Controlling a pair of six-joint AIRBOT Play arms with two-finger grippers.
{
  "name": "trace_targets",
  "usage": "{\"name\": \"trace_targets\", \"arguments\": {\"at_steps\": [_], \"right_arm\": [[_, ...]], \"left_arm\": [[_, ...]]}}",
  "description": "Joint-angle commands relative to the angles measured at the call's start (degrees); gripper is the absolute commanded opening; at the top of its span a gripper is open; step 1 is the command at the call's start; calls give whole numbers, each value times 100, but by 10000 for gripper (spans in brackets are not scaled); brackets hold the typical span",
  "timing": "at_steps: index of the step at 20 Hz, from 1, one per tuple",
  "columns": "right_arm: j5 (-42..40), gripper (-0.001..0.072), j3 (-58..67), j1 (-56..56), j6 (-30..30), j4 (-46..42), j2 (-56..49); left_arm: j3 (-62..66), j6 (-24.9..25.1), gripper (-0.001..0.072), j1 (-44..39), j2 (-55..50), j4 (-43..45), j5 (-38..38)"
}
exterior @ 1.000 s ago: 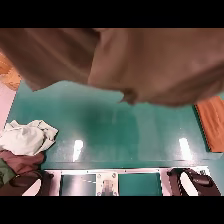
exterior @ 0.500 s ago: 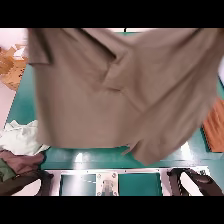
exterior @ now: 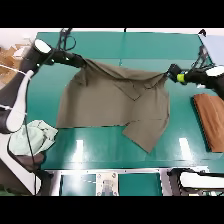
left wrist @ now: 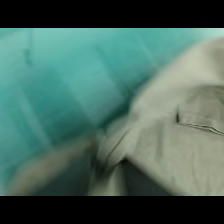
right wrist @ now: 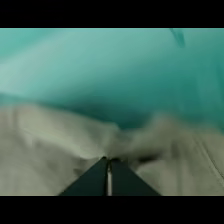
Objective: Fold the shirts.
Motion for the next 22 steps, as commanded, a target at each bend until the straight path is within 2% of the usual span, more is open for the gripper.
{"name": "trace_targets", "arguments": {"at_steps": [1,2,3,6,8,9,11,14,18,20,21,22], "right_arm": [[44,302,63,-203,-15,-35,-608],[407,368,203,-400,-13,-118,-586],[968,397,345,-691,-13,-284,-507],[2271,404,192,-1510,-11,-1049,-111],[2588,410,-514,-1961,-13,-1263,238],[2590,437,-911,-2103,-44,-1248,358],[2583,437,-1613,-2186,-225,-1202,402],[2201,436,-2350,-2044,-782,-533,361],[2048,421,-2450,-1864,-949,-260,17],[2050,314,-2448,-1797,-1165,-63,-74],[2050,192,-2426,-1790,-1283,-39,-76],[2048,23,-2337,-1814,-1296,-101,-76]], "left_arm": [[144,-315,541,175,-415,-247,-138],[363,-518,544,385,-356,-240,-603],[595,-671,544,608,-291,-186,-1106],[1137,-1781,544,1469,-85,321,-2645],[1043,-2319,544,1967,-39,393,-3475],[859,-2470,543,2155,-24,393,-3755],[369,-2658,543,2374,-15,398,-4116],[-356,-2675,542,2448,2,492,-4441],[-1075,-2669,543,2446,177,629,-4323],[-1318,-2645,543,2446,317,671,-4223],[-1408,-2647,543,2448,393,723,-4177],[-1491,-2658,542,2446,479,831,-4140]]}}
